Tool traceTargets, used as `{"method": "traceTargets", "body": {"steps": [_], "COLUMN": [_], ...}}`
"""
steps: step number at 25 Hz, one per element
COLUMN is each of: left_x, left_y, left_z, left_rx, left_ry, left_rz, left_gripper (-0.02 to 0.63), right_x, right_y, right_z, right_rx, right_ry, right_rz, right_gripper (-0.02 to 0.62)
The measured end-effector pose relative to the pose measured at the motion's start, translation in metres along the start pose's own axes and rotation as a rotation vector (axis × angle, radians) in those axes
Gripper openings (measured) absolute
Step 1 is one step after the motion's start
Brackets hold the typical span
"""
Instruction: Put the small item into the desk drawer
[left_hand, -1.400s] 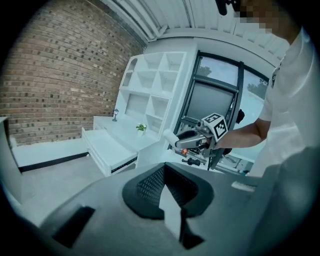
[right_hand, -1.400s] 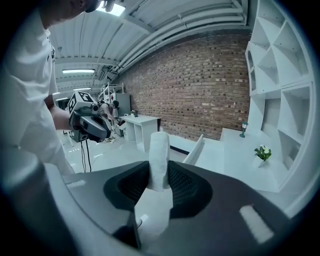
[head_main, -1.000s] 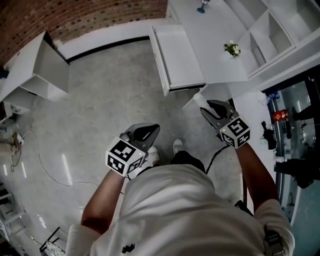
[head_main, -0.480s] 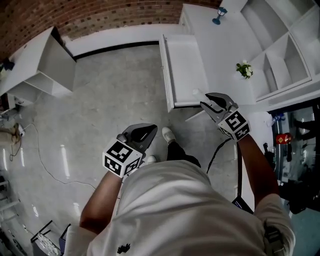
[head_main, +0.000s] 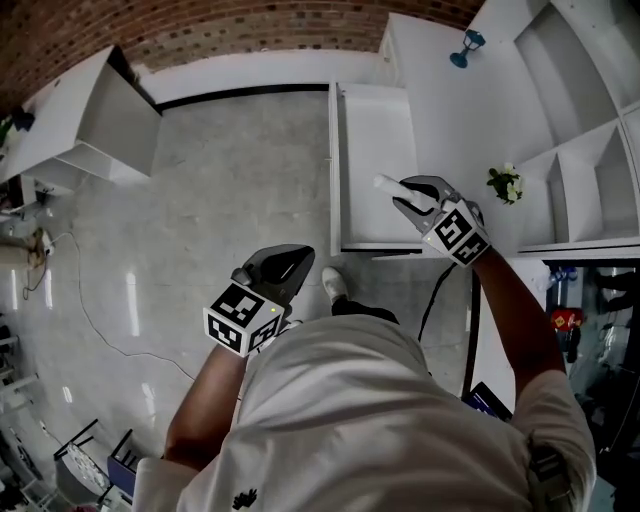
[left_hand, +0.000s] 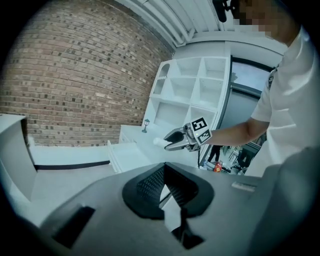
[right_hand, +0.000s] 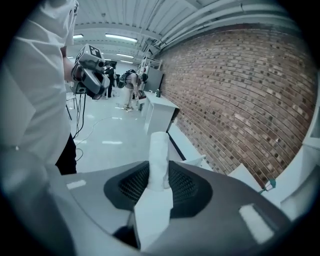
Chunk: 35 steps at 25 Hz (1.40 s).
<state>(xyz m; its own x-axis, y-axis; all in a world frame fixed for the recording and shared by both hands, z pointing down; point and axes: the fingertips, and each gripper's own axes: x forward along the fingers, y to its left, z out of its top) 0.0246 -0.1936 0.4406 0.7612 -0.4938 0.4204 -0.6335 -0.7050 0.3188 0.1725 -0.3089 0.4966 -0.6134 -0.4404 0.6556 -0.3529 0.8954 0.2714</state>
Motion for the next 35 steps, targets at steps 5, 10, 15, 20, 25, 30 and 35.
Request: {"method": "traceTargets", "body": {"steps": [5,10,15,20,25,30,35], "left_x": [0.021,0.031,0.038,0.034,0.029,0.028,0.027], "left_y": [0.024,0.047,0.060,0.070,0.080,0.087,0.094], "left_z": [0.011,0.019,0.021,0.020,0.014,0.013,0.009], "left_rx": [-0.026,-0.066,-0.101,-0.136,-0.174,-0.196,-0.216], "left_ry": [0.007,-0.002,0.001,0.009,0.021,0.027,0.033], "left_rz": [0.064,0.143,0.202,0.255,0.292,0.311,0.334], "left_gripper": [0.006,0.006,0.006,0.006,0.006,0.006,0.006], "right_x": [0.046,0.092,0.135,0.177,0.209,0.232,0.254], "right_y": [-0.041,-0.072,-0.088,-0.092,-0.098,-0.102,-0.099], "right_z": [-0.027,-0.053,-0.079,-0.104,-0.126,-0.147,-0.166], "right_rx": [-0.064,-0.171,-0.278,-0.346,-0.312,-0.295,-0.317], "right_ry": [0.052,0.099,0.155,0.208,0.251,0.296,0.344], "right_rz": [0.054,0.088,0.130,0.164,0.186,0.198,0.210], "right_gripper": [0.133,0.133,0.133,0.133,0.133,0.133,0.133]}}
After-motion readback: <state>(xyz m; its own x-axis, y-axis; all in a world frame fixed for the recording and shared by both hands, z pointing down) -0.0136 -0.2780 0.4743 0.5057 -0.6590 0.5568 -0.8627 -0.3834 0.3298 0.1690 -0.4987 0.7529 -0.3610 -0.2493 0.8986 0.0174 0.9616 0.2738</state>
